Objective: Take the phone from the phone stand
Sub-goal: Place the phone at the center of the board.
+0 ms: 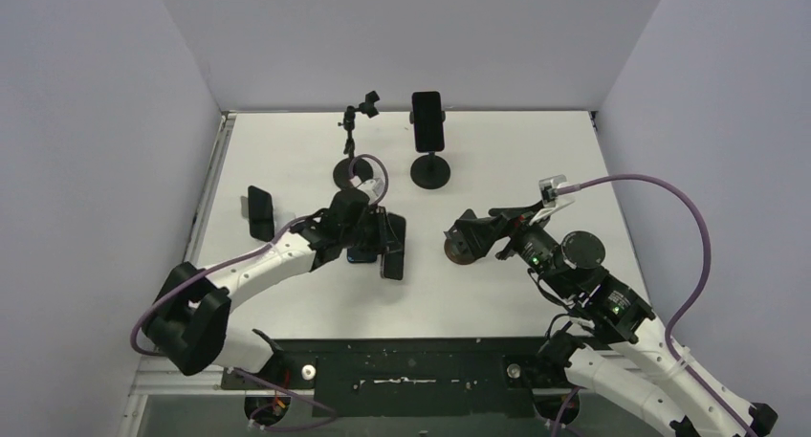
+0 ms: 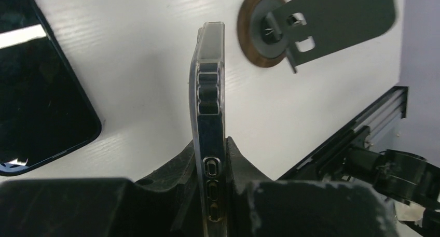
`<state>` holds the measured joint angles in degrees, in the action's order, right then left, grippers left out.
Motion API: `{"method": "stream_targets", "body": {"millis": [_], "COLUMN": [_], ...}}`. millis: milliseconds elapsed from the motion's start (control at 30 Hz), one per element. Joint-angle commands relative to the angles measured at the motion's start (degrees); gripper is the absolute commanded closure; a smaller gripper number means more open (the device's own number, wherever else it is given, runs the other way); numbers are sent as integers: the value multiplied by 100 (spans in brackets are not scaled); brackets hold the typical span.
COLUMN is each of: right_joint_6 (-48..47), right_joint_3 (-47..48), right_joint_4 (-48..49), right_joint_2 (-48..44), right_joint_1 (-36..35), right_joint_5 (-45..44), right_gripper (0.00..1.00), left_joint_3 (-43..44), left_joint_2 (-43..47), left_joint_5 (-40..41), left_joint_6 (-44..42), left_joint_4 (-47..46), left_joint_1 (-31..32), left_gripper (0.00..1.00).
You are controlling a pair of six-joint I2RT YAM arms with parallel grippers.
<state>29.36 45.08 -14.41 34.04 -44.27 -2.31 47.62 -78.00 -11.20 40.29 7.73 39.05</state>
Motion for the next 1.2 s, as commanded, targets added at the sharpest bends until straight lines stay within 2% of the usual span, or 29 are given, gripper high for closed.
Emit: {"method": "stream_targets", "body": {"millis": [0, 167, 433, 1167], "right_joint_6": [-67, -69, -2, 181], "right_joint_3": [-49, -63, -233, -471], "right_joint_4": [61, 19, 71, 363], "right_joint_2": [-10, -61, -90, 27], "right_joint_1": [12, 8, 7, 7], "right_joint_5": [-131, -113, -54, -37], "right_gripper": [0, 0, 0, 0], "left_joint_3": [579, 1116, 1518, 1796], "left_joint_2": [-483, -1318, -2122, -2874], "left_joint_5": [132, 54, -81, -444], "left_joint_6": [164, 193, 403, 663], "left_joint_4": [-42, 82, -51, -248], "left_joint_1": [54, 71, -10, -407], "left_gripper": [100, 100, 100, 100]}}
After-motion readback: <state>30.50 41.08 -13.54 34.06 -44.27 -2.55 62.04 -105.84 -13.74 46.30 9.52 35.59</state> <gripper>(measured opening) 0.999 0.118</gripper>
